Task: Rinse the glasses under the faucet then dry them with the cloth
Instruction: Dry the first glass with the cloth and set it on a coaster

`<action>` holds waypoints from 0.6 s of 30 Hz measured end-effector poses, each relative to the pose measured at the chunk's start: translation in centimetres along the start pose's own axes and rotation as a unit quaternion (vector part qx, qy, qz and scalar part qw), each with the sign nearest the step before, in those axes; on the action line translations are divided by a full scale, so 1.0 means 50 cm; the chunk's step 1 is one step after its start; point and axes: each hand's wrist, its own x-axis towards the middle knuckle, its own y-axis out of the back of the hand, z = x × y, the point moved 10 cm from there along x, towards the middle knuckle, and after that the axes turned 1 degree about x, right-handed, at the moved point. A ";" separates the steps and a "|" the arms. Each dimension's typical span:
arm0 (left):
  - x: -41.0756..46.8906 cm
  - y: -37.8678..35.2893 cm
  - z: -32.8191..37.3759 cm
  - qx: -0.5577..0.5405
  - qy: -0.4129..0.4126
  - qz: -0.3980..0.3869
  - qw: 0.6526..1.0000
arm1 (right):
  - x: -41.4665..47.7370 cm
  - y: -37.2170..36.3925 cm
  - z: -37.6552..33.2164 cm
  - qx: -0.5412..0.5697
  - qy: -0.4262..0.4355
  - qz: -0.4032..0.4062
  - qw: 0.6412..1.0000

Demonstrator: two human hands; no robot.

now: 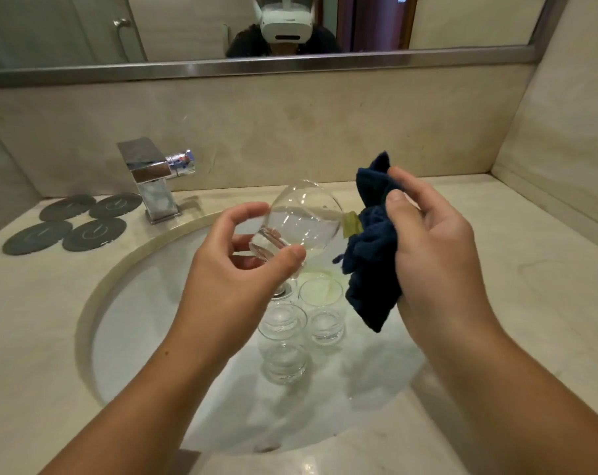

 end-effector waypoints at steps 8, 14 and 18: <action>0.022 0.029 -0.006 0.021 -0.011 -0.006 1.000 | 0.002 -0.014 0.054 0.081 -0.174 -0.056 0.980; 0.020 0.024 -0.012 0.004 0.015 -0.029 0.999 | -0.015 -0.058 0.088 0.051 -0.250 -0.196 0.947; 0.021 0.020 -0.025 -0.059 0.046 -0.035 0.997 | -0.039 -0.091 0.073 0.078 -0.251 -0.288 0.921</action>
